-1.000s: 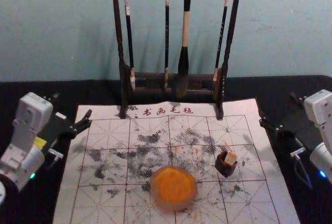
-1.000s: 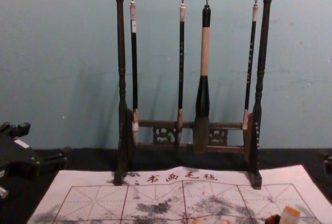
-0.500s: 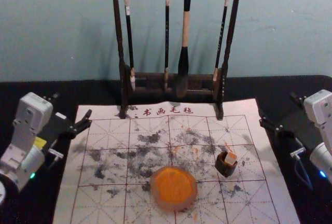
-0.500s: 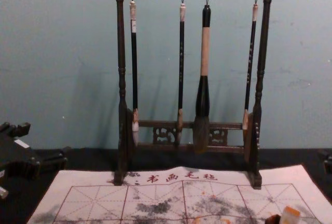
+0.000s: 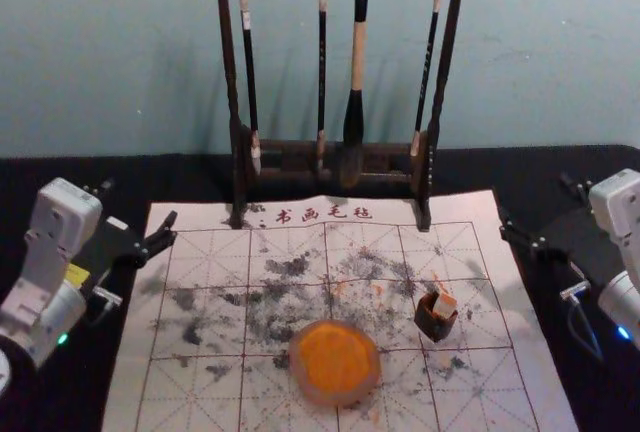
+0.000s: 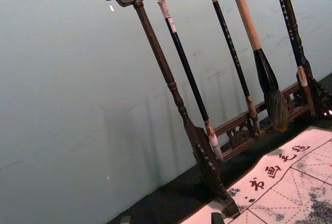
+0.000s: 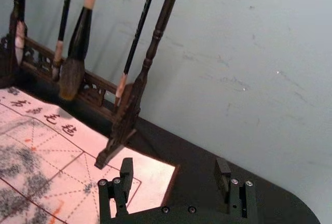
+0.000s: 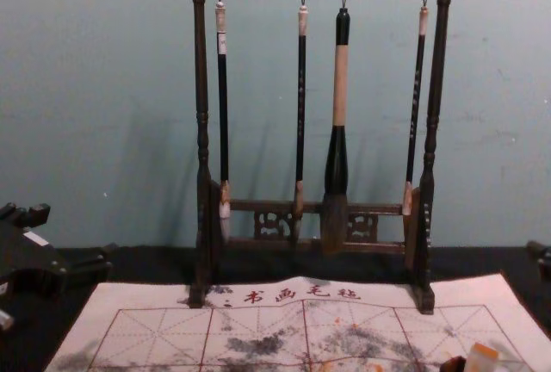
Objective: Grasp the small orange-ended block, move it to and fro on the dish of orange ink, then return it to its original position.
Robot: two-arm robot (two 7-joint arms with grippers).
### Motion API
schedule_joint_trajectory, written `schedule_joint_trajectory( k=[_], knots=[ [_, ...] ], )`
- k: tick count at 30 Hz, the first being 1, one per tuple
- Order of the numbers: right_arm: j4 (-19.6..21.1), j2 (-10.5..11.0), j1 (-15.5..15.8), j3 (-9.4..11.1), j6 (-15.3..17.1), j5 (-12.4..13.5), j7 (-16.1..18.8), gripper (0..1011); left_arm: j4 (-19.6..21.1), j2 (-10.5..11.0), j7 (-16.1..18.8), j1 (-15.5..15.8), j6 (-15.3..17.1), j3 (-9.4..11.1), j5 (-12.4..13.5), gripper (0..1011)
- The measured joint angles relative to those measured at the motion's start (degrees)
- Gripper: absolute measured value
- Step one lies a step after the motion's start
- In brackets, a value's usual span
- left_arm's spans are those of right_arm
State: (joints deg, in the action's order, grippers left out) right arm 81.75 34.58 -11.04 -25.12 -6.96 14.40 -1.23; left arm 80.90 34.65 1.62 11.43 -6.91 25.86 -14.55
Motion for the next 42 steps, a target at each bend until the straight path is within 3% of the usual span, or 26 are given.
schedule_joint_trajectory(
  k=[6,10,17,23,34,42],
  knots=[
    [2.6,0.7,1.6,1.6,-0.4,1.3,2.1,1002,0.0,0.0,0.0,0.0,0.0,0.0,0.0,1001],
    [5.0,2.0,3.2,2.9,-1.3,3.7,5.6,1002,0.0,0.0,0.0,0.0,0.0,0.0,0.0,1001],
    [9.9,5.5,6.7,4.1,-3.9,8.3,14.6,1002,0.0,0.0,0.0,0.0,0.0,0.0,0.0,1001],
    [11.8,6.8,8.5,3.7,-5.2,10.0,20.5,1002,0.0,0.0,0.0,0.0,0.0,0.0,0.0,1001],
    [11.0,7.0,9.1,2.5,-2.6,13.0,28.2,1002,0.0,0.0,0.0,0.0,0.0,0.0,0.0,1001],
    [8.6,5.7,8.1,1.9,-0.2,13.3,30.9,1002,0.0,0.0,0.0,0.0,0.0,0.0,0.0,1001]
  ],
)
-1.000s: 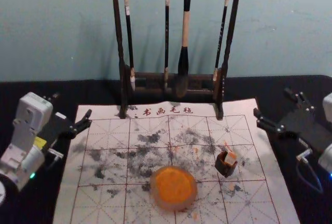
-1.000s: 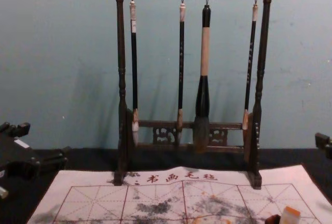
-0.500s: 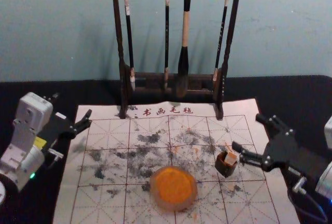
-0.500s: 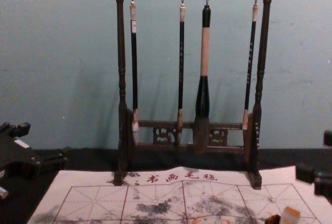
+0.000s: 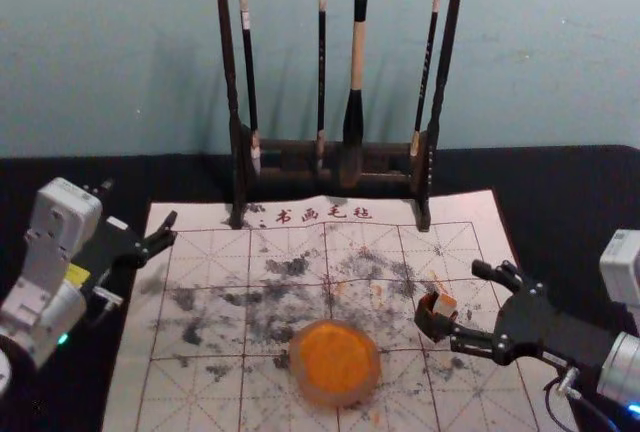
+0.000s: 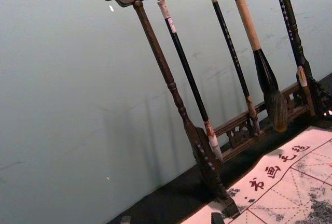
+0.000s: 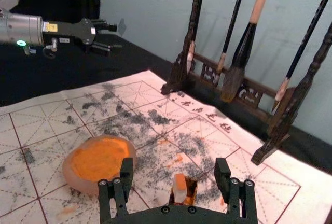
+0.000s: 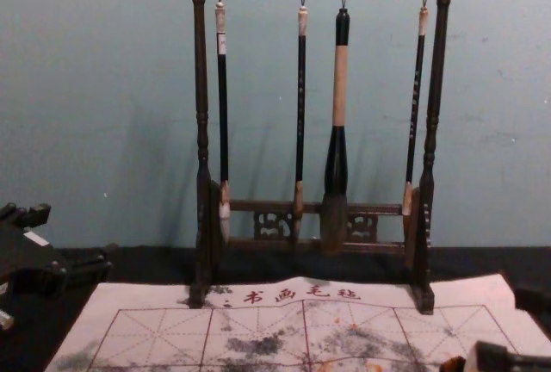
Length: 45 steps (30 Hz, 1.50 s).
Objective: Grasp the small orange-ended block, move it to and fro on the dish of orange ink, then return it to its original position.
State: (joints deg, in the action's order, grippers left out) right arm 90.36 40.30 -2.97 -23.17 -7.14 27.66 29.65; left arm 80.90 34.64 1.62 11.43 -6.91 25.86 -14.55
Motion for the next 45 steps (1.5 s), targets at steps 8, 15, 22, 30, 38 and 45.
schedule_joint_trajectory(
  k=[8,15,22,30,38,45],
  knots=[
    [-2.6,-1.6,-1.5,-0.6,1.6,-1.5,1.3,1002,0.0,0.0,0.0,0.0,0.0,0.0,0.0,1001],
    [-4.4,-2.9,-2.4,-0.8,2.8,-2.8,2.1,1002,0.0,0.0,0.0,0.0,0.0,0.0,0.0,1001],
    [-5.8,-3.8,-2.9,-0.6,3.6,-3.7,2.8,1002,0.0,0.0,0.0,0.0,0.0,0.0,0.0,1001],
    [-6.6,-4.9,-3.0,0.1,4.0,-4.1,3.4,1002,0.0,0.0,0.0,0.0,0.0,0.0,0.0,1001],
    [-7.0,-5.6,-3.3,0.6,4.5,-4.2,3.5,1002,0.0,0.0,0.0,0.0,0.0,0.0,0.0,1001],
    [-7.6,-6.0,-3.7,0.7,4.6,-4.6,3.6,1002,0.0,0.0,0.0,0.0,0.0,0.0,0.0,1001]
  ],
)
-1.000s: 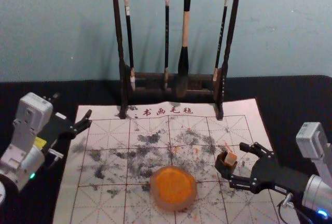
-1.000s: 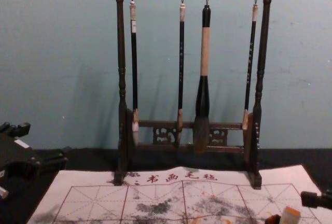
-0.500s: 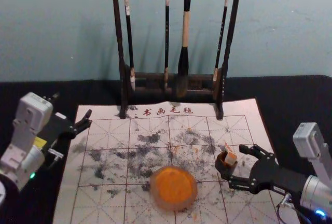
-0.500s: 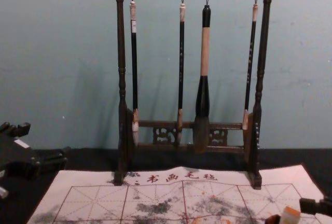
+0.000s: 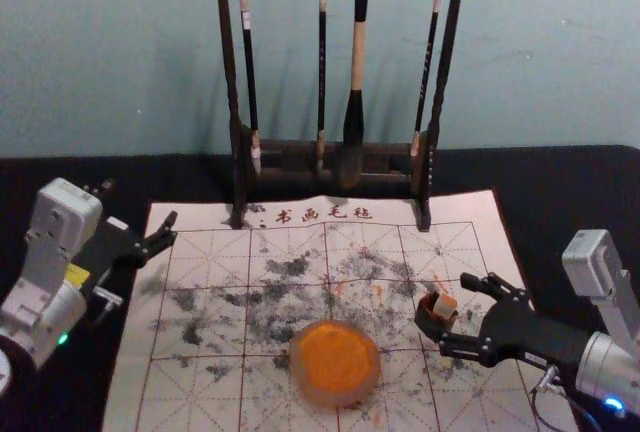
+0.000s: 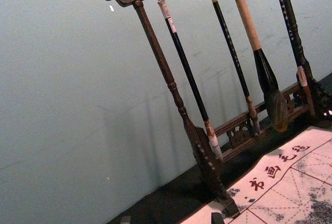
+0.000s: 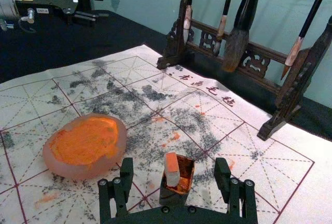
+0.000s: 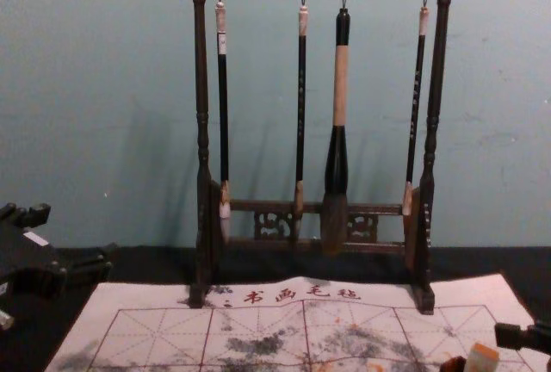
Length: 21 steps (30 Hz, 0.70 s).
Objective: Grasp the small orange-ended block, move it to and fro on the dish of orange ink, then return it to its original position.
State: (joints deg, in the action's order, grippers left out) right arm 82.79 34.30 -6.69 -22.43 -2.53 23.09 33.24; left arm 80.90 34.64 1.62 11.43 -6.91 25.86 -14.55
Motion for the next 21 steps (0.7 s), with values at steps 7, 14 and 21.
schedule_joint_trajectory(
  k=[7,14,21],
  knots=[
    [-0.7,-0.5,-0.6,-0.1,0.1,-0.3,0.4,1002,0.0,0.0,0.0,0.0,0.0,0.0,0.0,1001],
    [-0.9,-0.6,-0.9,-0.3,0.7,-0.2,0.9,1002,0.0,0.0,0.0,0.0,0.0,0.0,0.0,1001],
    [-0.9,-0.5,-1.0,-0.3,0.8,-0.1,1.0,1002,0.0,0.0,0.0,0.0,0.0,0.0,0.0,1001]
  ],
)
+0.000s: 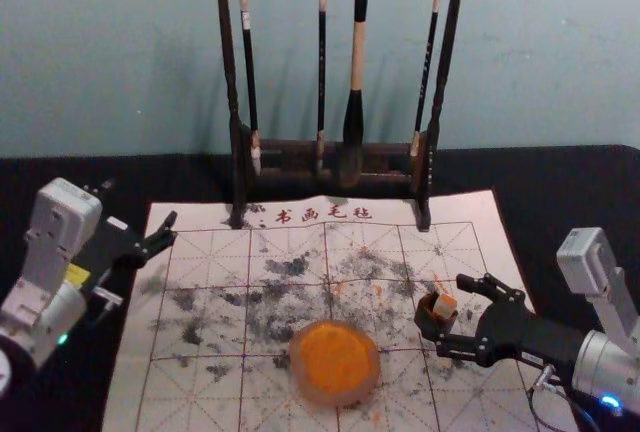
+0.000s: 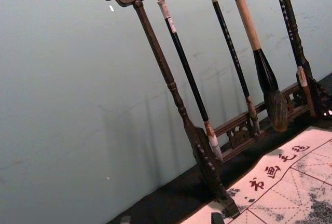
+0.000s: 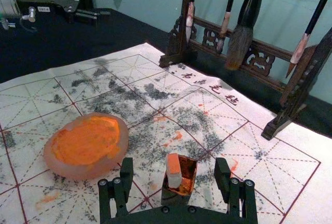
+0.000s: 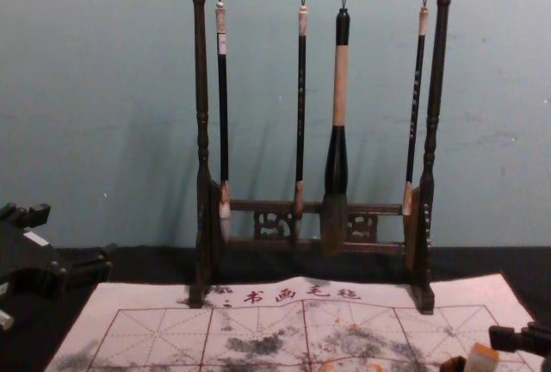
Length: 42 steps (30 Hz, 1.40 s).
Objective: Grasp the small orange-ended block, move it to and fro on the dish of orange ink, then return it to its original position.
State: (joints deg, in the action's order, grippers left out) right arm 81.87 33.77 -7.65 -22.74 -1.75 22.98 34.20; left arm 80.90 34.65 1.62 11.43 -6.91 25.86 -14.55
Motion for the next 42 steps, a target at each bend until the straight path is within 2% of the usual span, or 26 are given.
schedule_joint_trajectory(
  k=[14,17,33,39,42],
  knots=[
    [0.1,0.0,0.1,0.0,-0.1,0.0,-0.1,1002,0.0,0.0,0.0,0.0,0.0,0.0,0.0,1001],
    [0.1,0.0,0.1,0.0,-0.2,0.0,-0.1,966,0.0,0.0,0.0,0.0,0.0,0.0,0.0,1001],
    [0.1,0.0,0.1,0.0,-0.2,0.0,-0.2,531,0.0,0.0,0.0,0.0,0.0,0.0,0.0,1001],
    [0.1,0.0,0.1,0.0,-0.2,0.0,-0.2,282,0.0,0.0,0.0,0.0,0.0,0.0,0.0,1001],
    [0.1,0.0,0.1,0.0,-0.2,0.0,-0.2,222,0.0,0.0,0.0,0.0,0.0,0.0,0.0,1001]
  ],
)
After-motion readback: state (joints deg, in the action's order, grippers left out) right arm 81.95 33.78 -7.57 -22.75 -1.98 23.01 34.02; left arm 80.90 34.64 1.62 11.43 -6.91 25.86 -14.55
